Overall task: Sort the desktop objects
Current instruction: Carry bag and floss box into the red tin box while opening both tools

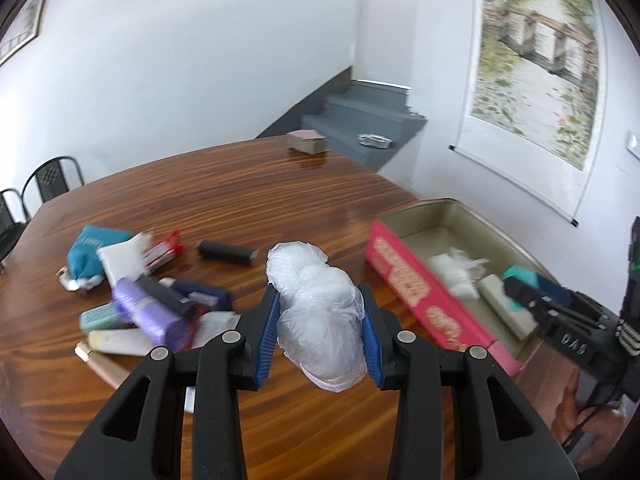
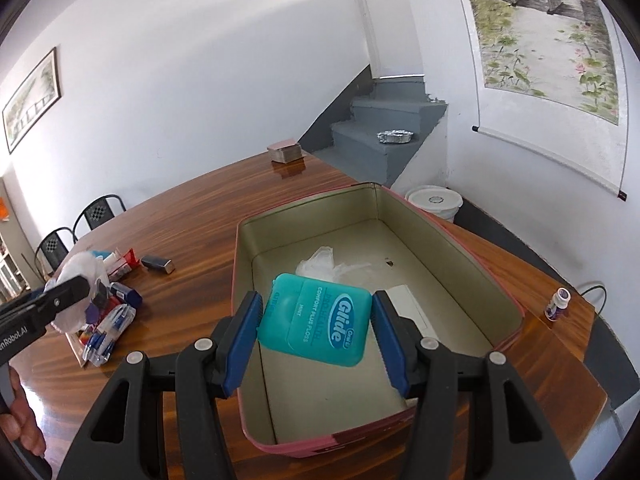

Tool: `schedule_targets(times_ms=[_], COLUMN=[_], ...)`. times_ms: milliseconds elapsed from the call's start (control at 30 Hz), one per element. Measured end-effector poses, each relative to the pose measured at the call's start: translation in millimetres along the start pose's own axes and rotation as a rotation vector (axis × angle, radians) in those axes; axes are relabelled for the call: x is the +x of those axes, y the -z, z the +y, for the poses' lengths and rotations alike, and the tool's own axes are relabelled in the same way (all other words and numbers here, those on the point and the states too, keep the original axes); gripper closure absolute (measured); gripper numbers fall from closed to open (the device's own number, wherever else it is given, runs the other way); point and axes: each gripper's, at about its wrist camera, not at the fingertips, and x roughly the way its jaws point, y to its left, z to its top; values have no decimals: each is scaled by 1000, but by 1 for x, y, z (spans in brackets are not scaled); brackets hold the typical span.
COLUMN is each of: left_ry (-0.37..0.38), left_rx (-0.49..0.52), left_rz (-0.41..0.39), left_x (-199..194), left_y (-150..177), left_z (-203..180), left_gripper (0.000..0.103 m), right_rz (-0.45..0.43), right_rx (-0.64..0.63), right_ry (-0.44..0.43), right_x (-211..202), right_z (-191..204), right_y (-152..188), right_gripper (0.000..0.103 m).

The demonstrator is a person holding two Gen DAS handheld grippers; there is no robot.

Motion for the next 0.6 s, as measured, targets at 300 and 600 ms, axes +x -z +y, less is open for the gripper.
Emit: schedule_targets(times_ms=[300,600], left_ry=[69,181], left_rx=[60,123], left_rz=[6,18], left_x=[13,37], left_y=[-13,-21], left_z=[-44,-84], left_gripper=[63,63], right_rz=[-31,-62], right_rx=[32,78], right_ry=[3,16], right_x=[-9,-18], right_z=[-23,-43], right_y=[2,1], right_gripper=[31,29])
